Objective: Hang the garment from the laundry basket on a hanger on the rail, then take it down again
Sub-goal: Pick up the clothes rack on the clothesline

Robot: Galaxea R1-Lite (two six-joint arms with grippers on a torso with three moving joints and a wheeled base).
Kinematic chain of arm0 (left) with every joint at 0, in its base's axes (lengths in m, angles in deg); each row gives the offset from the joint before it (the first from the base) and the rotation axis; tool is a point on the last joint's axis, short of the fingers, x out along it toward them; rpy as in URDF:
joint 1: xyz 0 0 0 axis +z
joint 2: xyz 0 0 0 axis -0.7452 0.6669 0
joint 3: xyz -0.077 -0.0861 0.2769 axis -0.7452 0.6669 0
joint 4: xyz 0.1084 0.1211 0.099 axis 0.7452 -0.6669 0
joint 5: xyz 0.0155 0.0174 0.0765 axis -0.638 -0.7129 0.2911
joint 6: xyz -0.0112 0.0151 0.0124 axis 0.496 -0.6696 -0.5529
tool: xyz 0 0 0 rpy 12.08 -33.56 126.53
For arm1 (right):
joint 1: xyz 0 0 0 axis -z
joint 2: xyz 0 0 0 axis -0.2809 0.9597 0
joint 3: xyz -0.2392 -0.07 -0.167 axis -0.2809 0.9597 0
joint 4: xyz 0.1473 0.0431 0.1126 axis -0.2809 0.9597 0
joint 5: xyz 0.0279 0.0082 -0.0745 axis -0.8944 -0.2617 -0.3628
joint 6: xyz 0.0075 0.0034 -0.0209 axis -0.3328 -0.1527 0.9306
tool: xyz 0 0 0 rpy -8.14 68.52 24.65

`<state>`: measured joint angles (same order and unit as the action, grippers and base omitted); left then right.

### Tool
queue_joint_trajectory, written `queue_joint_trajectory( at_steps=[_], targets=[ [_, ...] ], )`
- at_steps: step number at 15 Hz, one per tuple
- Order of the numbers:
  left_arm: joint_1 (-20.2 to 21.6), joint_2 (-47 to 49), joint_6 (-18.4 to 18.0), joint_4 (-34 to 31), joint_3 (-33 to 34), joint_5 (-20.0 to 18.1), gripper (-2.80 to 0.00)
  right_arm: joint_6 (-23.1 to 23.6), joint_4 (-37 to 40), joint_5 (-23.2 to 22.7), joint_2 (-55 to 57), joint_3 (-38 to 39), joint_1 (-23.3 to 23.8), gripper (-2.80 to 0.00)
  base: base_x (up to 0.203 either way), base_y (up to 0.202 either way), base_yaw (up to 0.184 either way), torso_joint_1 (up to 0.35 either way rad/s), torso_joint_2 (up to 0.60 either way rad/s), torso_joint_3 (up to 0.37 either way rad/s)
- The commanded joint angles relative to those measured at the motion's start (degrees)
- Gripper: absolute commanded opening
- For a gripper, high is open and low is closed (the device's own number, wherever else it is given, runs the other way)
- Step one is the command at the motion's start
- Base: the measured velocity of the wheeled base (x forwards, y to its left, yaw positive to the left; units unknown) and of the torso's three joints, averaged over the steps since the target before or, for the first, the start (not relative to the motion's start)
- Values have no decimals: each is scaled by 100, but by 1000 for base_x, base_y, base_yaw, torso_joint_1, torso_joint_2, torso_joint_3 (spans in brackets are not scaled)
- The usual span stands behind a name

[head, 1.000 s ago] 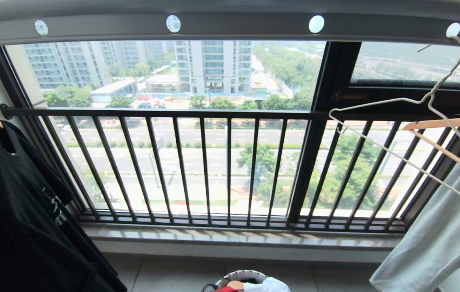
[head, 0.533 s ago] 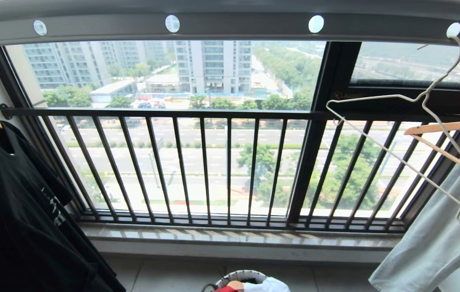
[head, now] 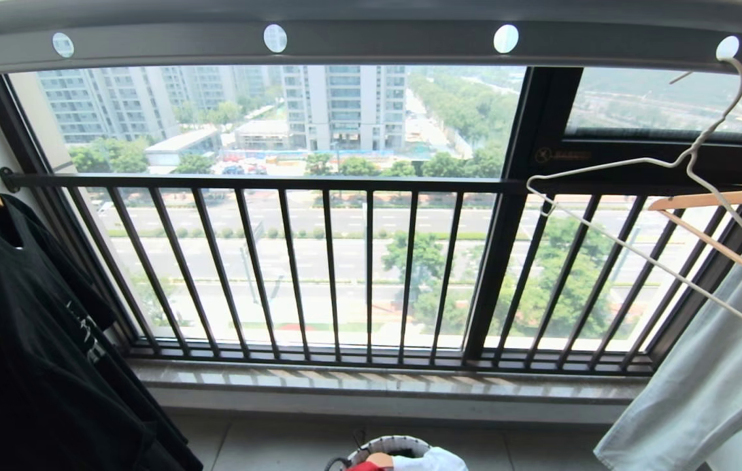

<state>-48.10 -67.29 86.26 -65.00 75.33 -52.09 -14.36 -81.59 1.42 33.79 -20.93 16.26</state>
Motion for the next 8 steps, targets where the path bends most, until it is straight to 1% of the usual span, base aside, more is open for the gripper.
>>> queue_joint_trajectory(
  at_steps=[1, 4, 6, 8],
  targets=[
    [1, 1, 4, 7, 0, 3, -280, 1, 27, -5, 14, 0, -2, -280, 0, 0, 0, 0, 0, 0],
    [1, 1, 4, 7, 0, 3, -280, -5, 21, -5, 5, 0, 5, -280, 0, 0, 0, 0, 0, 0],
    [1, 1, 4, 7, 0, 3, -280, 2, 27, 87, 5, -62, 11, -280, 0, 0, 0, 0, 0, 0],
    [1, 1, 4, 6, 0, 3, -280, 11, 158, 180, 29, -446, 6, -280, 0, 0, 0, 0, 0, 0]
  ],
)
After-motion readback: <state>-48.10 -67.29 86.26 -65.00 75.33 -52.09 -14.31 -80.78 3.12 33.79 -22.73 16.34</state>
